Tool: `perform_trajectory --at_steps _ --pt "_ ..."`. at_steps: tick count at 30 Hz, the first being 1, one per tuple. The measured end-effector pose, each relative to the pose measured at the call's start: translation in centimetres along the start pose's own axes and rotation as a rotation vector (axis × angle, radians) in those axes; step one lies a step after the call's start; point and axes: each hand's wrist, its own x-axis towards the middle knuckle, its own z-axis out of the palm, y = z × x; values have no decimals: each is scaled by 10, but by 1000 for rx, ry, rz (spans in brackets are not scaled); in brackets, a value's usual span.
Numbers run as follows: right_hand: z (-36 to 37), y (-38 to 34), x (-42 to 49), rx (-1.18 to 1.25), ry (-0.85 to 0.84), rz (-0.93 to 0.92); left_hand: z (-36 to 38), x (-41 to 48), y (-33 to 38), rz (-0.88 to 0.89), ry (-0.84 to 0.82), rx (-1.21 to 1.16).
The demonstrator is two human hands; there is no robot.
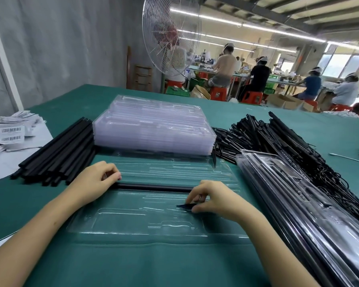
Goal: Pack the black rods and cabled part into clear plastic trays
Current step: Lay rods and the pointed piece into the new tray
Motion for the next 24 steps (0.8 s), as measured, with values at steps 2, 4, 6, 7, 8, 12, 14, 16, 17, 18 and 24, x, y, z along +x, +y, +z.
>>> perform_trajectory --at_steps 2,4,6,7,8,12,14,16,17,18,24 --pt "0 2 -1 -15 20 10 -1 0 0 1 1 3" --pt "0 5 -2 -11 18 29 -1 0 -1 3 0 6" --pt "-2 11 -3 16 4 67 -1 0 -1 6 -2 7" --pt "-4 13 -4 24 -1 79 -1 1 -1 6 -2 5" --pt "-6 15 -4 25 -4 84 -1 1 -1 7 -1 2" --pt "-11 13 -1 54 -39 93 -1 0 -2 12 4 2" --pt "-20 13 3 89 -56 111 -1 0 -3 13 5 1" --pt "-34 21 17 87 34 154 0 1 -2 16 7 -1" --pt "-41 29 28 74 134 195 0 1 -2 18 9 -1" --pt "-47 38 39 59 250 251 0 2 -1 19 9 0" --pt "-47 78 94 -38 421 595 3 1 0 11 -9 -7"
